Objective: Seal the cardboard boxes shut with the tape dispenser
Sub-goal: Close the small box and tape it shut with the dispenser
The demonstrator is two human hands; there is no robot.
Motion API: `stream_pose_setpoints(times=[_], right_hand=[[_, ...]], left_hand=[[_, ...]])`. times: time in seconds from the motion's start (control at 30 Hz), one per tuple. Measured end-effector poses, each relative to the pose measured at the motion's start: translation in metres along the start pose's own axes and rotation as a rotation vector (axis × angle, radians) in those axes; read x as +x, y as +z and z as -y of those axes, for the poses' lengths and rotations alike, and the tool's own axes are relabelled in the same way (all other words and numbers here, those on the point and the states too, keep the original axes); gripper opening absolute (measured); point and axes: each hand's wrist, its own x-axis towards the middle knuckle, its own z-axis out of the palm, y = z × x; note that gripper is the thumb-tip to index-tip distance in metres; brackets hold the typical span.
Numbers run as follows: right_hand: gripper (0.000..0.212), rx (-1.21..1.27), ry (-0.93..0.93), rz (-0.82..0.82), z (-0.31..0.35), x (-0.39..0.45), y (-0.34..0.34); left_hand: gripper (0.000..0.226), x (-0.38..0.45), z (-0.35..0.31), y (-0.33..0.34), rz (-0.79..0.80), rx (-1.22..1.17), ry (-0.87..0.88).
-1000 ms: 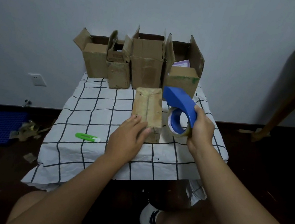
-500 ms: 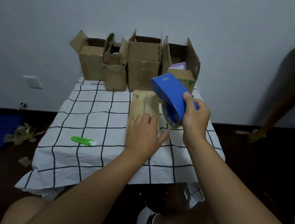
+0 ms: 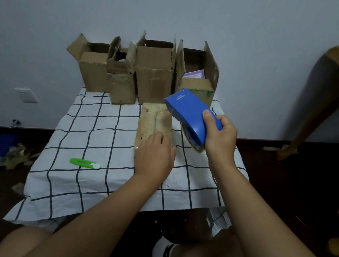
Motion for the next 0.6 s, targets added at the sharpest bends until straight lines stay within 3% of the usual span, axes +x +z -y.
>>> stream_pose_setpoints(times=[0.1, 0.13, 0.3, 0.43, 0.6], right_hand=[[0.008, 0.028, -0.049, 0.036, 0.003, -0.003, 0.002], [0.006, 0.044, -0.054, 0.054, 0.004, -0.004, 0.004], [0.022, 0.134, -0.046, 0.140, 0.004, -0.005, 0.021], [0.053, 0.175, -0.010, 0.199, 0.003, -0.005, 0.036], [0.047, 0.145, -0.041, 0.276, -0.005, -0.006, 0.045]], left_hand=[[0.020, -0.009, 0.014, -0.003, -0.001, -0.105, 0.049], [0.018, -0.012, 0.020, -0.004, -0.006, -0.127, 0.073], [0.030, -0.013, 0.037, -0.010, 0.015, -0.211, 0.053], [0.029, -0.007, 0.045, -0.009, 0.062, -0.229, 0.046], [0.024, -0.005, 0.053, -0.008, 0.083, -0.224, 0.083]])
